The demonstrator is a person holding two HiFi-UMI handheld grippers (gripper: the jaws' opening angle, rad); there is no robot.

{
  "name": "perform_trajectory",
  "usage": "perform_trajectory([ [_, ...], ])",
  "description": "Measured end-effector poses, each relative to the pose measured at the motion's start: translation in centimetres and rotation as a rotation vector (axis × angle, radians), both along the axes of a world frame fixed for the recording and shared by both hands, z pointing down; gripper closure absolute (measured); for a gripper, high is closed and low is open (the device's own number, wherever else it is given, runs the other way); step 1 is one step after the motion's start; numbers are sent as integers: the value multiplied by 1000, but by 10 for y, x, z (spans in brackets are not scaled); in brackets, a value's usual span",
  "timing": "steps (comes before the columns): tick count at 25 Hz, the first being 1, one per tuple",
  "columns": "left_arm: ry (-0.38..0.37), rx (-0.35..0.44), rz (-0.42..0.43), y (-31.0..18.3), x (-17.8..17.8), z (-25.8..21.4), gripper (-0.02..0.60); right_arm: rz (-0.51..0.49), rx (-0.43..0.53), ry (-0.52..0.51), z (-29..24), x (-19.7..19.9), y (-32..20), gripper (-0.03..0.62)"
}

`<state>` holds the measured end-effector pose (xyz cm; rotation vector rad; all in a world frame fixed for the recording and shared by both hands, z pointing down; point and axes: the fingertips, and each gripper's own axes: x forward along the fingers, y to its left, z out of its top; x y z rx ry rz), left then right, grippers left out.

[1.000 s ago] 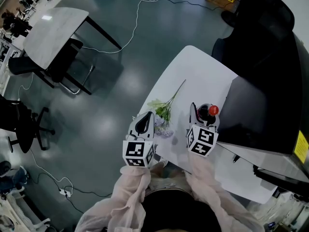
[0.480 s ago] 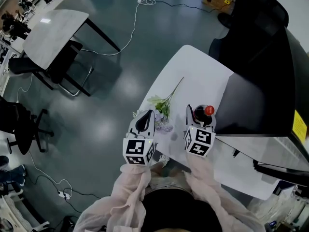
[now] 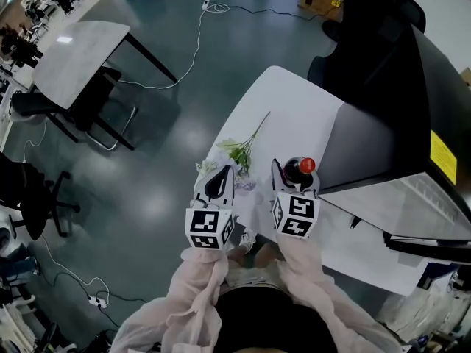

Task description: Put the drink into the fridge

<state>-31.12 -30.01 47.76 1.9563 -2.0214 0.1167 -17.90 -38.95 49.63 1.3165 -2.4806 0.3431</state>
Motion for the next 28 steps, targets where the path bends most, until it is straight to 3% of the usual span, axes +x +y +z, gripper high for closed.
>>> perform_trajectory([
  [15,-34,17,-66,55,34,-19,571,-104,7,-21,-21,24,64,284],
  [28,-40,35,-30,72,81,-27,571,-91,27,-18,-33,74,98,284],
])
